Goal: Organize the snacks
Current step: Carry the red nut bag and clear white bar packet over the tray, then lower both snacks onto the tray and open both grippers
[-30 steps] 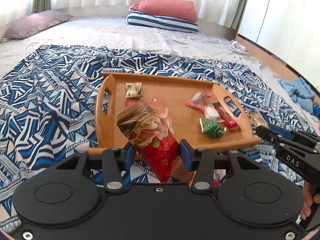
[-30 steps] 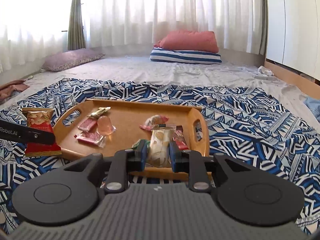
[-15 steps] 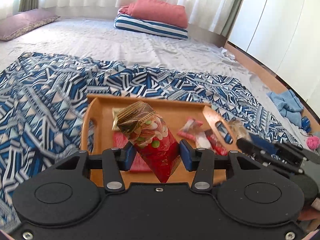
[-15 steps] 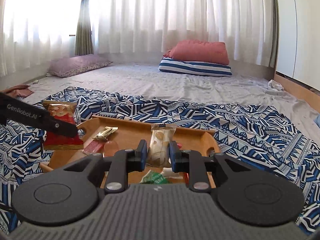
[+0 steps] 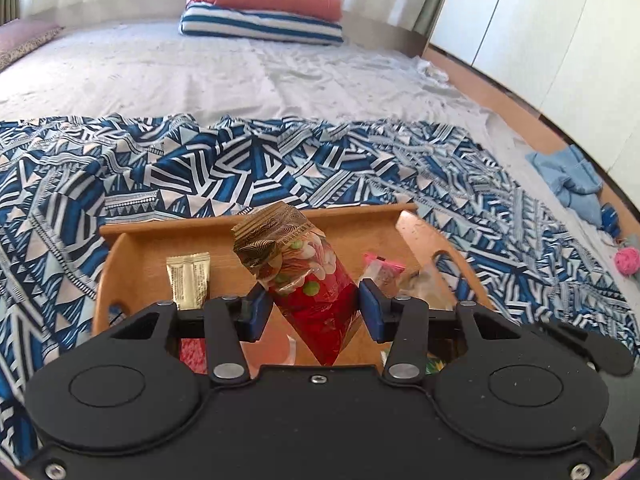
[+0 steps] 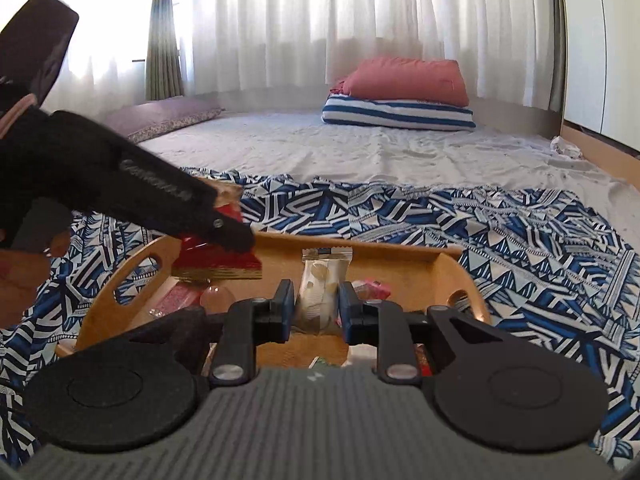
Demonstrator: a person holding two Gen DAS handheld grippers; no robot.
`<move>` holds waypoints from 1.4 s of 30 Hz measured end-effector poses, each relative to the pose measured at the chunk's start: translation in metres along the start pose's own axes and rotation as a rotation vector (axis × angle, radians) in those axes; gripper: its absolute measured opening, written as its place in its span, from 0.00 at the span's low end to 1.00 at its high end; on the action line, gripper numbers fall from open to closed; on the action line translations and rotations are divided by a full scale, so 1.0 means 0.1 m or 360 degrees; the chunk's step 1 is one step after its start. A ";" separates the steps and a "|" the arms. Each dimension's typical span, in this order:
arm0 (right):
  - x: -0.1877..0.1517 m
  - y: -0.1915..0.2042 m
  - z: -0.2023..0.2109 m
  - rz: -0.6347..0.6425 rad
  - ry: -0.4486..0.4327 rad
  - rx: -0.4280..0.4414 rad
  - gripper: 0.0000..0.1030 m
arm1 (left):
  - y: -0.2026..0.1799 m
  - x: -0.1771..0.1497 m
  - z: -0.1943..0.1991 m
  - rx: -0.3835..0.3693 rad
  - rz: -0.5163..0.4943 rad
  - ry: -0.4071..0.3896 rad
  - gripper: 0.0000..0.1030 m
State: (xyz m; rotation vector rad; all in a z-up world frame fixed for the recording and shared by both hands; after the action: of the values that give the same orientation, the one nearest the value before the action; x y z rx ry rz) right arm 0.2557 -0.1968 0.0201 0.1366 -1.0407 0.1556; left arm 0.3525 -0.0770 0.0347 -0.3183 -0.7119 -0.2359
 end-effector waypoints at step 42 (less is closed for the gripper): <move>-0.34 0.14 -0.49 -0.0039 0.0157 0.0031 0.25 | 0.31 -0.05 -0.84 0.0271 -0.0013 0.0168 0.52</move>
State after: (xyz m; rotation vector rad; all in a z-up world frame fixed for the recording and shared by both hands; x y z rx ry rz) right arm 0.2781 -0.1763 -0.0332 0.1581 -0.9390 0.1488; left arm 0.4091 -0.0786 -0.0353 -0.1399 -0.6241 -0.1968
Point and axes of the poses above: each gripper's, at about its wrist camera, not at the fingertips, and z roughly against the way its jaws point, y to its left, x to its top, the point moved 8 cm from there along -z, roughly the way its jaws point, and after that the axes turned 2 degrees about x, right-handed, at the moved point
